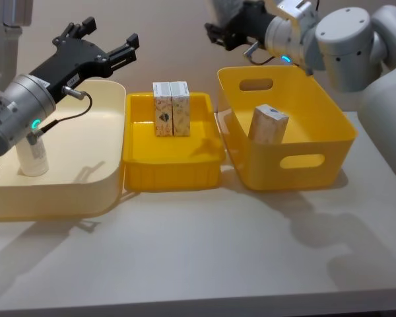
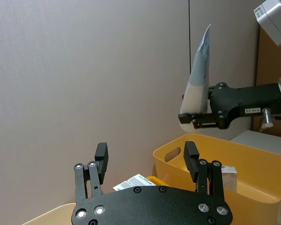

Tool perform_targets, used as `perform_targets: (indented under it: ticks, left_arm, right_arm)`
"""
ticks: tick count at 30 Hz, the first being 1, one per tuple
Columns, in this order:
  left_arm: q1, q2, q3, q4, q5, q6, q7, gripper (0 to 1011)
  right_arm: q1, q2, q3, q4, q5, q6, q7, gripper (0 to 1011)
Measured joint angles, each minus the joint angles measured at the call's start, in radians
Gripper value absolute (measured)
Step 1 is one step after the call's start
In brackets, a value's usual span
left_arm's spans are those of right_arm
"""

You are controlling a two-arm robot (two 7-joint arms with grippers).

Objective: Bimanual collaborative sorting of washing and personal care products

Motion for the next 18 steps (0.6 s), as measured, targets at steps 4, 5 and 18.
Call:
perform_targets:
  ticks: [4,5,18]
  left_arm:
    - [0.000,0.000,0.000,0.000,0.000,0.000,0.000,1003]
    - [0.000,0.000,0.000,0.000,0.000,0.000,0.000,1003]
    - [0.000,0.000,0.000,0.000,0.000,0.000,0.000,1004]
  right_arm:
    - [0.003,0.002,0.016,0.010,-0.012,0.018,-0.040,615]
    - [0.004,0.002,0.020,0.013,-0.014,0.021,-0.047,615]
    - [0.028,-0.023,0.080,0.101,-0.049,0.075,-0.202,615]
